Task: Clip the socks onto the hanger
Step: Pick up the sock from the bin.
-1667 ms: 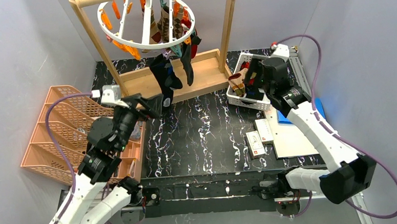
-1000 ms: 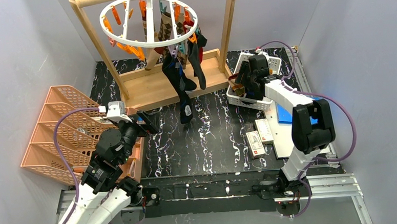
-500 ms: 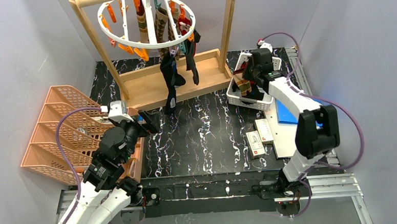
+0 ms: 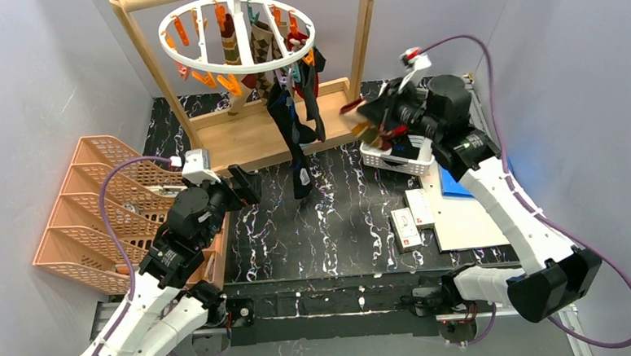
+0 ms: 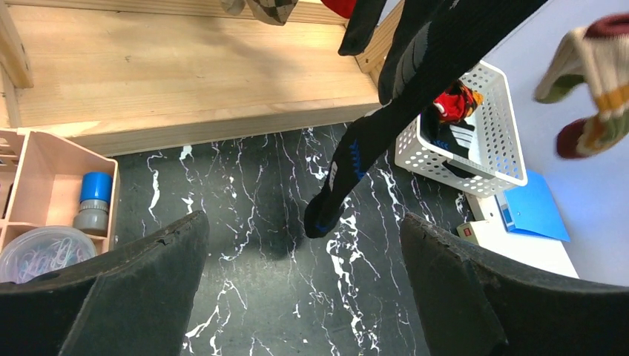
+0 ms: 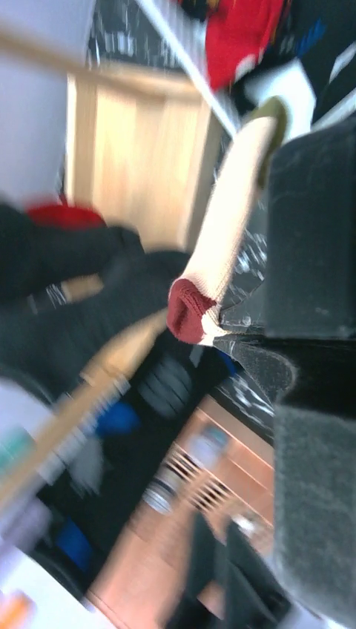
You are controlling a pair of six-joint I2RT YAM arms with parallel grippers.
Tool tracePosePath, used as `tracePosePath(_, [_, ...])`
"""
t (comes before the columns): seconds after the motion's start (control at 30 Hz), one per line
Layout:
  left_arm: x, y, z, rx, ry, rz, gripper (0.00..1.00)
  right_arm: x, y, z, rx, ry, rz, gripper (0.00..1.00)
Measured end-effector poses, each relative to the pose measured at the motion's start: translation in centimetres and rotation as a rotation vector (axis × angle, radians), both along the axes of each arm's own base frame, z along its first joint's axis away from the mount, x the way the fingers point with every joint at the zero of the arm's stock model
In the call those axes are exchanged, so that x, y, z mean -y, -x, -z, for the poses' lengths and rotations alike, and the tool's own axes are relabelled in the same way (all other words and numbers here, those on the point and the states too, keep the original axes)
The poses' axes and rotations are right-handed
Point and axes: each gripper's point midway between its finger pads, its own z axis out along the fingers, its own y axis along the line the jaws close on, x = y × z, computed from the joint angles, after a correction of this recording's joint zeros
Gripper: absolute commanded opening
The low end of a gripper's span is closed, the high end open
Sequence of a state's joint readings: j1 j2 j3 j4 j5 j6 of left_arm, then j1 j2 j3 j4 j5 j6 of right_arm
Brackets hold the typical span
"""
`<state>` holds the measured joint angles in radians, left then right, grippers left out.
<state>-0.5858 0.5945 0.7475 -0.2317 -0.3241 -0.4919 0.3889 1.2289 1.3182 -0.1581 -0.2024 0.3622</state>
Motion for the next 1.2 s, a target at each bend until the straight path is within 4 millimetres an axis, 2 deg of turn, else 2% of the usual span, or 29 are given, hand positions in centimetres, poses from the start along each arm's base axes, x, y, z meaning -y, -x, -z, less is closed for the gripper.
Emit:
tracePosePath(0.07, [0.1,0.0,-0.2,0.001,0.004,0.003,0.97,-3.0,3.0,0.5,0.009,0.02,-0.162,0.01])
tracePosePath(0.13, [0.1,0.1,-0.4,0.006,0.007,0.009,0.97,-4.3,5.4,2.0,-0.009,0.041,-0.27,0.01])
tracePosePath(0.2, [0.2,0.3,-0.7,0.019,0.01,0.022,0.98,-4.4,7.4,4.6,-0.068,0.064,-0.33,0.01])
tracePosePath(0.3, [0.6,0.8,-1.7,0.067,-0.002,0.076,0.98,-4.1,9.7,6.9,-0.156,0.069,-0.386,0.01])
tracePosePath(0.4, [1.8,1.7,-3.5,0.164,-0.036,0.191,0.98,-4.2,11.5,6.6,-0.224,0.033,-0.431,0.01])
tracePosePath(0.57, [5.0,3.6,-6.0,0.403,-0.074,0.429,0.99,-5.0,13.7,3.1,-0.326,-0.093,-0.493,0.01])
tracePosePath(0.67, [7.1,4.2,-6.1,0.494,-0.121,0.563,0.98,-5.4,14.8,1.3,-0.4,-0.178,-0.515,0.01])
tracePosePath(0.83, [10.5,3.4,-5.4,0.563,-0.233,0.743,0.98,-6.2,15.5,0.0,-0.561,-0.319,-0.524,0.01])
tracePosePath(0.93, [11.4,2.9,-4.5,0.612,-0.333,0.786,0.98,-6.7,15.3,0.0,-0.648,-0.4,-0.514,0.01])
tracePosePath(1.2, [13.2,3.6,-5.6,0.85,-0.587,0.823,0.99,-8.0,13.6,0.8,-0.808,-0.542,-0.477,0.01])
